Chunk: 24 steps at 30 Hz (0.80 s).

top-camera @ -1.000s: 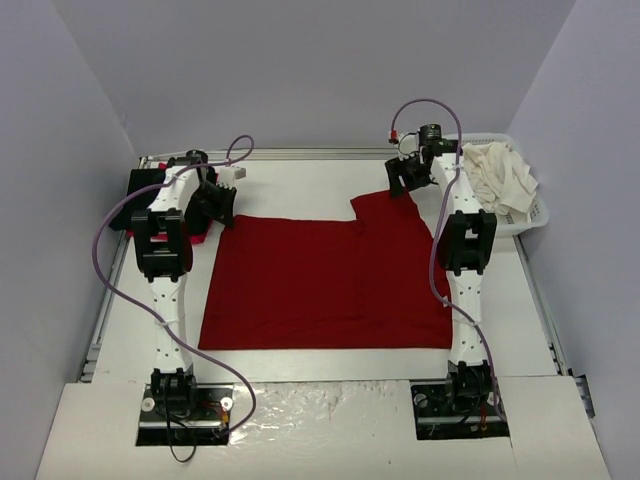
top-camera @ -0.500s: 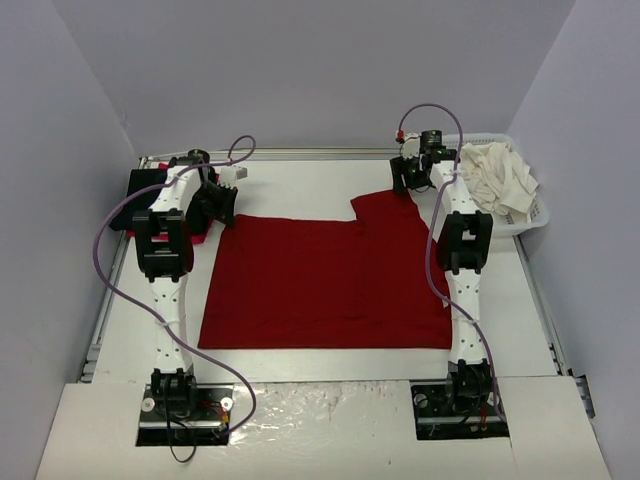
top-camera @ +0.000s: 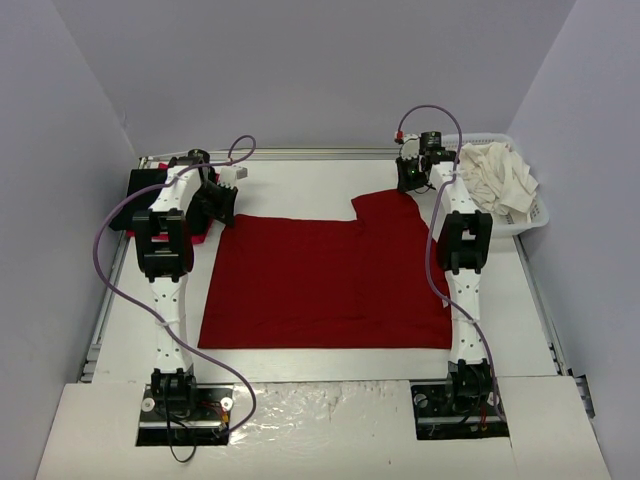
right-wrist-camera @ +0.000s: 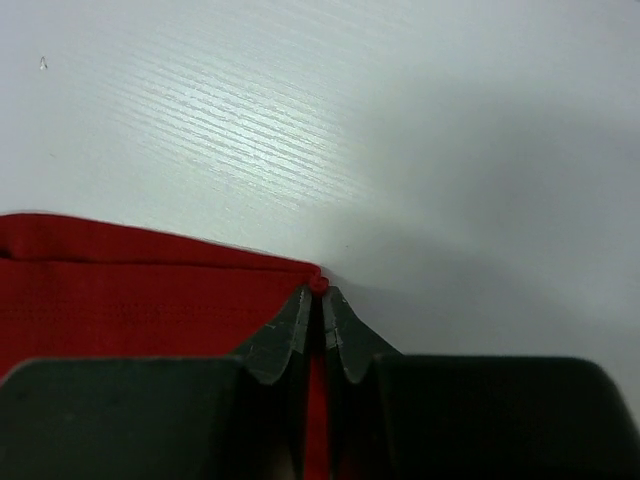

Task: Fold and stack the t-shirts
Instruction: Grap the side of the flattened tshirt furthest away from the robot with both arms, then fold the other side of the tshirt into a rectangle

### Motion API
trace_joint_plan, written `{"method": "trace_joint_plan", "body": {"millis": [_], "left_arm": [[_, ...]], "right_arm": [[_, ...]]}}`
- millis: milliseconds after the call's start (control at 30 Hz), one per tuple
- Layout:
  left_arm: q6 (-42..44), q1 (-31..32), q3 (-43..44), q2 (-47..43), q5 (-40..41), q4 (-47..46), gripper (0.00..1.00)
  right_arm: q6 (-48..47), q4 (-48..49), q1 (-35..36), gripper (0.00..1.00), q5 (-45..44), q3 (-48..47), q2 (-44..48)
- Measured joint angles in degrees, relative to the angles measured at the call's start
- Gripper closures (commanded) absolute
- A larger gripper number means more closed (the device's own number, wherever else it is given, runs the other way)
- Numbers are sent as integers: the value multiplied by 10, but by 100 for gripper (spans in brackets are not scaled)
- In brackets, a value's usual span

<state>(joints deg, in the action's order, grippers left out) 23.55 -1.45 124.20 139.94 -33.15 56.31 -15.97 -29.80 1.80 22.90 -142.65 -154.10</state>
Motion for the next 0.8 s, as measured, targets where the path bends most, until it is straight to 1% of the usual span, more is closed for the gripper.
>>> {"method": "trace_joint_plan", "body": {"millis": [167, 533, 667, 800], "left_arm": [[0, 0, 0, 0, 0, 0, 98], [-1, 0, 0, -1, 0, -1, 98], [0, 0, -1, -3, 6, -7, 98], [5, 0, -19, -16, 13, -15, 98]], "right_arm": [[-3, 0, 1, 100, -1, 0, 0], [-14, -5, 6, 100, -42, -1, 7], [-24, -9, 5, 100, -53, 30, 43], [-37, -11, 5, 100, -56, 91, 119]]}}
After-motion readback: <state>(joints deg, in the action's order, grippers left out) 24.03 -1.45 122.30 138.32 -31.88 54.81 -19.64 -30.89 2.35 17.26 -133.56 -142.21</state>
